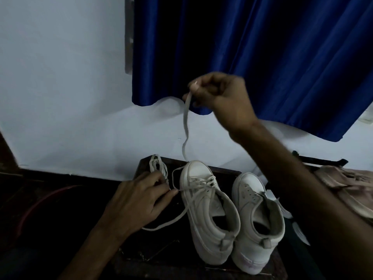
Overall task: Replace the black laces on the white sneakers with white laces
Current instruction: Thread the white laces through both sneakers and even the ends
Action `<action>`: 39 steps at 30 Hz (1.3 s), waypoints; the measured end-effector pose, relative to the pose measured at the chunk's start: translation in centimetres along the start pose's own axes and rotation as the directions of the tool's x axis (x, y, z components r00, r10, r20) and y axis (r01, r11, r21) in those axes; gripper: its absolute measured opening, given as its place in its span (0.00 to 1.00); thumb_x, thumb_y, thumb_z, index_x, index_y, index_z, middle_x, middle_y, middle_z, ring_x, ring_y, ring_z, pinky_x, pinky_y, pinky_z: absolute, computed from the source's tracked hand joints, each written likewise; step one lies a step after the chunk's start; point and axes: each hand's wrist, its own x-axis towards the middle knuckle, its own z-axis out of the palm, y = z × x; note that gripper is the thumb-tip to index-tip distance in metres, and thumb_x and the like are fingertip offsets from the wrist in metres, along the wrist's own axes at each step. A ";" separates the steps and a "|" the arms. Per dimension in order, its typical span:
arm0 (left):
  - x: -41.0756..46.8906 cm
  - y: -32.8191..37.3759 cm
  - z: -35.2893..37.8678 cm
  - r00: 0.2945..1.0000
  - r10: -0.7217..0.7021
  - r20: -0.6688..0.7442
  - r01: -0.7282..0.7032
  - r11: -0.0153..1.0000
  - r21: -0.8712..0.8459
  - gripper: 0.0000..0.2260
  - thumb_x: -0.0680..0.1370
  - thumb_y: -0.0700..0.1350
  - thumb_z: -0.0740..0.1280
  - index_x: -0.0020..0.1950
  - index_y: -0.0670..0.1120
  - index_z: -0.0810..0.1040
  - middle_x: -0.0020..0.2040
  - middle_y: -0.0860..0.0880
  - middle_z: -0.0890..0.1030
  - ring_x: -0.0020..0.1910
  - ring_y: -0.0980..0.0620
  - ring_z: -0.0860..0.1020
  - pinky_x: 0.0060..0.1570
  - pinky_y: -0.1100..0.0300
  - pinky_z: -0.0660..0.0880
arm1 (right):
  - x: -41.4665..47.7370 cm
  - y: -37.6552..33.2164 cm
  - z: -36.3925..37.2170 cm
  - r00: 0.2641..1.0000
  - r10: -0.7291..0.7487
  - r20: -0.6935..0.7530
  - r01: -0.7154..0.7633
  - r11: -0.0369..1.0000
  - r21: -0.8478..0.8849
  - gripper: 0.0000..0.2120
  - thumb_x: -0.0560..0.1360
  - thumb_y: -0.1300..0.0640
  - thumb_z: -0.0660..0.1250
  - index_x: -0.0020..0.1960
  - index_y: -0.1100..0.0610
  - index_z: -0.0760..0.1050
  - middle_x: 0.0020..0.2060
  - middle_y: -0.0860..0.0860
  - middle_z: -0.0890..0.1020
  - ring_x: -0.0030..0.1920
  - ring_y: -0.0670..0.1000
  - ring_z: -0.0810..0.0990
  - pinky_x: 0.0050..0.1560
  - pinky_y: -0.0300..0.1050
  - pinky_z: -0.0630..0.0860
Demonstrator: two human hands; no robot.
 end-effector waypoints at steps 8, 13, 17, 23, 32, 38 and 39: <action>4.0 2.7 0.0 0.877 -0.480 0.021 0.307 0.526 -0.793 0.13 0.84 0.55 0.56 0.66 0.61 0.73 0.55 0.57 0.82 0.56 0.55 0.81 0.53 0.55 0.76 | -6.3 2.8 2.7 0.981 0.049 0.187 -0.033 0.996 -0.087 0.01 0.73 0.57 0.74 0.44 0.52 0.84 0.45 0.47 0.82 0.45 0.50 0.79 0.50 0.56 0.80; 5.2 4.2 0.2 0.886 -0.419 0.198 0.316 0.235 -0.919 0.13 0.84 0.43 0.58 0.63 0.46 0.80 0.36 0.50 0.80 0.31 0.56 0.77 0.34 0.65 0.73 | -7.8 5.4 2.0 0.990 0.109 0.091 -0.100 0.990 -0.099 0.03 0.73 0.56 0.74 0.45 0.49 0.85 0.45 0.46 0.81 0.43 0.52 0.79 0.49 0.54 0.79; 4.8 3.9 2.3 0.910 -0.330 0.252 0.343 0.254 -0.904 0.12 0.83 0.49 0.59 0.53 0.50 0.82 0.33 0.51 0.75 0.29 0.59 0.71 0.31 0.67 0.67 | -9.5 6.3 -0.2 0.977 0.187 0.100 -0.164 0.965 -0.205 0.07 0.77 0.55 0.70 0.53 0.48 0.84 0.46 0.46 0.81 0.44 0.46 0.80 0.47 0.40 0.78; 4.5 4.5 4.3 0.927 -0.340 0.159 0.316 0.478 -0.819 0.10 0.80 0.49 0.63 0.50 0.52 0.85 0.45 0.56 0.80 0.49 0.55 0.81 0.48 0.64 0.75 | -14.4 7.1 -4.2 0.896 0.412 0.165 -0.313 0.850 -0.424 0.13 0.72 0.49 0.74 0.56 0.46 0.79 0.46 0.42 0.83 0.47 0.41 0.81 0.48 0.40 0.78; 4.9 6.0 5.3 0.907 -0.370 0.198 0.352 0.413 -0.840 0.10 0.75 0.39 0.73 0.54 0.50 0.85 0.49 0.58 0.86 0.52 0.61 0.82 0.52 0.69 0.76 | -15.0 7.2 -3.4 0.921 0.390 0.006 -0.308 0.736 -0.603 0.15 0.75 0.45 0.60 0.48 0.50 0.83 0.39 0.48 0.85 0.41 0.45 0.81 0.43 0.46 0.76; 5.7 6.2 5.0 0.905 -0.384 0.185 0.362 0.462 -0.810 0.03 0.76 0.38 0.72 0.43 0.45 0.83 0.37 0.54 0.85 0.42 0.58 0.83 0.46 0.66 0.76 | -14.5 8.0 -4.5 0.864 0.503 0.012 -0.437 0.762 -0.478 0.09 0.77 0.55 0.64 0.49 0.50 0.84 0.40 0.49 0.86 0.43 0.44 0.82 0.47 0.44 0.76; 5.9 6.3 4.9 0.911 -0.368 0.186 0.358 0.481 -0.800 0.04 0.75 0.39 0.72 0.42 0.46 0.83 0.38 0.55 0.84 0.42 0.59 0.83 0.46 0.68 0.75 | -14.5 8.3 -4.6 0.854 0.520 0.017 -0.457 0.766 -0.452 0.09 0.77 0.56 0.64 0.49 0.51 0.84 0.40 0.49 0.86 0.43 0.45 0.83 0.48 0.46 0.77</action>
